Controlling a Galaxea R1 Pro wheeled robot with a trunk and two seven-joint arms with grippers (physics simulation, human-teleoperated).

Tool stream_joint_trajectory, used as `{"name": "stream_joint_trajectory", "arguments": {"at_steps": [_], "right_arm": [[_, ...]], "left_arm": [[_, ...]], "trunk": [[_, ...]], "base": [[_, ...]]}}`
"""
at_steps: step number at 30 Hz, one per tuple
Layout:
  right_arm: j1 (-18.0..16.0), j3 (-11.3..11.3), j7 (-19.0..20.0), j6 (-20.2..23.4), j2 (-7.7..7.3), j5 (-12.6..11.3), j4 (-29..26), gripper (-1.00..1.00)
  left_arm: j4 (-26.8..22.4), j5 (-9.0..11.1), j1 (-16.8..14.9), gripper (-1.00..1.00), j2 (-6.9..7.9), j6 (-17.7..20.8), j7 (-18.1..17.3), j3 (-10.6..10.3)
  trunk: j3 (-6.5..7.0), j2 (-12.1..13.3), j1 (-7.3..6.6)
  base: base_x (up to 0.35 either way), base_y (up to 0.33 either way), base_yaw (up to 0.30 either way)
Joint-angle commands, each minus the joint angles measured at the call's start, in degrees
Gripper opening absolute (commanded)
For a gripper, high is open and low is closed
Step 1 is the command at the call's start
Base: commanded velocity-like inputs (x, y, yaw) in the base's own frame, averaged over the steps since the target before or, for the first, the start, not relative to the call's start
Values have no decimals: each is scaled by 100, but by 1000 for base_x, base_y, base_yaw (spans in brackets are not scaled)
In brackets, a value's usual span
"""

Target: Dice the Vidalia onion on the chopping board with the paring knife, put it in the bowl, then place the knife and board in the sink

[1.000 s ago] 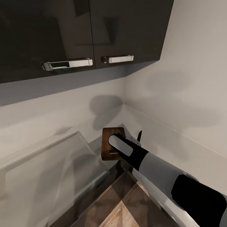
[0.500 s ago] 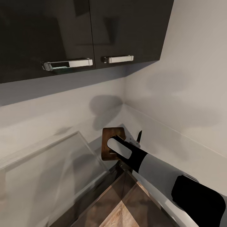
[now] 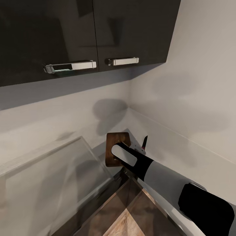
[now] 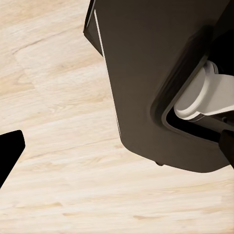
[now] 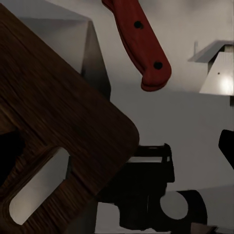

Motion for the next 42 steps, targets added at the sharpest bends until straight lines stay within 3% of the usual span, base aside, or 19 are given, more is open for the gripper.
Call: {"name": "stream_joint_trajectory", "arguments": {"at_steps": [1, 18, 21, 23, 25, 28, 42], "right_arm": [[5, 23, -7, -59, 0, -26, 3, 100], [57, 109, 35, -51, 0, -84, -4, 100], [113, 186, 179, -36, 0, -400, -12, 100], [133, 324, 258, -30, 0, -581, -15, 100], [147, 624, 362, -26, 0, -910, -35, 100], [152, 784, 450, -25, 0, -1155, -53, 100], [154, 856, 529, -30, 0, -1223, -82, 100]], "left_arm": [[15, 60, -4, 100, 2, -28, -36, 6], [15, 60, -3, 100, -6, -28, -36, 5], [15, 60, -3, 100, -7, -28, -36, 5], [15, 60, -3, 100, -7, -28, -36, 5], [15, 60, -3, 100, -7, -28, -36, 5], [15, 60, -3, 100, -1, -28, -36, 8], [17, 60, -3, 100, 2, -28, -36, 11]], "trunk": [[-12, -11, 3], [-56, -11, 3], [-64, -11, 3], [-70, -11, 3], [-75, -11, 3], [-83, -11, 3], [-124, -11, 3]], "base": [[0, 0, 0], [0, 0, 0], [0, 0, 0], [0, 0, 0], [0, 0, 0], [0, 0, 0], [0, 0, 0]]}}
